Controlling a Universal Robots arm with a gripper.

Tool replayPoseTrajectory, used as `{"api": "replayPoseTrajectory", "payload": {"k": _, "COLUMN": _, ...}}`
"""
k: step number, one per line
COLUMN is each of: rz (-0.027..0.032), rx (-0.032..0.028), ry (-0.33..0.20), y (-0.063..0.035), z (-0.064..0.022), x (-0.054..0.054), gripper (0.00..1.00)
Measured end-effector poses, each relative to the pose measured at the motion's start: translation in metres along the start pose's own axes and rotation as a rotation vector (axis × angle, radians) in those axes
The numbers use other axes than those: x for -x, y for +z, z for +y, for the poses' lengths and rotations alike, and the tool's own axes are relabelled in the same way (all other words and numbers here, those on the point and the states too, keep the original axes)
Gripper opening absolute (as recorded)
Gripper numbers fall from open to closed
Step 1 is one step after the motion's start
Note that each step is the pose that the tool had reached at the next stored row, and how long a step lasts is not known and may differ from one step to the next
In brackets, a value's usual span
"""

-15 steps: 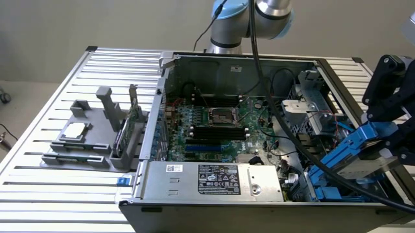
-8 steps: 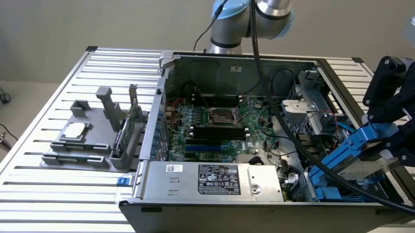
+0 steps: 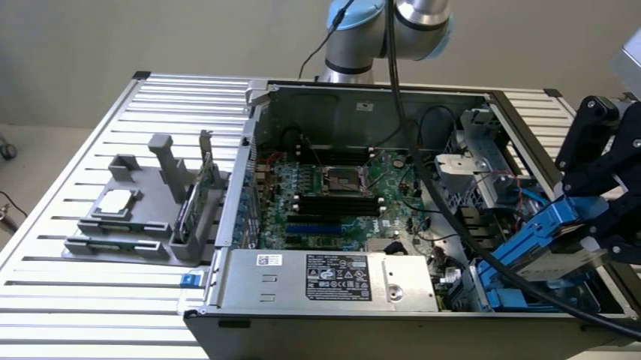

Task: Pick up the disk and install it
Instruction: 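Insert the disk into the insertion slot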

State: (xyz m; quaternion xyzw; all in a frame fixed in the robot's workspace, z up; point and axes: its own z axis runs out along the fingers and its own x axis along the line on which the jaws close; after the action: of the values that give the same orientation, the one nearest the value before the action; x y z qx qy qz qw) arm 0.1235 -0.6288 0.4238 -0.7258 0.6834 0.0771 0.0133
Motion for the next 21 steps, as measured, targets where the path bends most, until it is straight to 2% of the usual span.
{"api": "replayPoseTrajectory", "payload": {"k": 6, "rz": -0.0002, "rx": 0.0017, "ry": 0.000, "y": 0.0055, "z": -0.0007, "x": -0.001, "gripper": 0.33}}
{"api": "replayPoseTrajectory", "payload": {"k": 13, "rz": -0.0006, "rx": 0.0078, "ry": 0.001, "y": 0.0111, "z": -0.0016, "x": -0.001, "gripper": 0.33}}
{"api": "replayPoseTrajectory", "payload": {"k": 21, "rz": -0.0005, "rx": 0.0089, "ry": 0.000, "y": 0.0153, "z": -0.0033, "x": -0.002, "gripper": 0.33}}
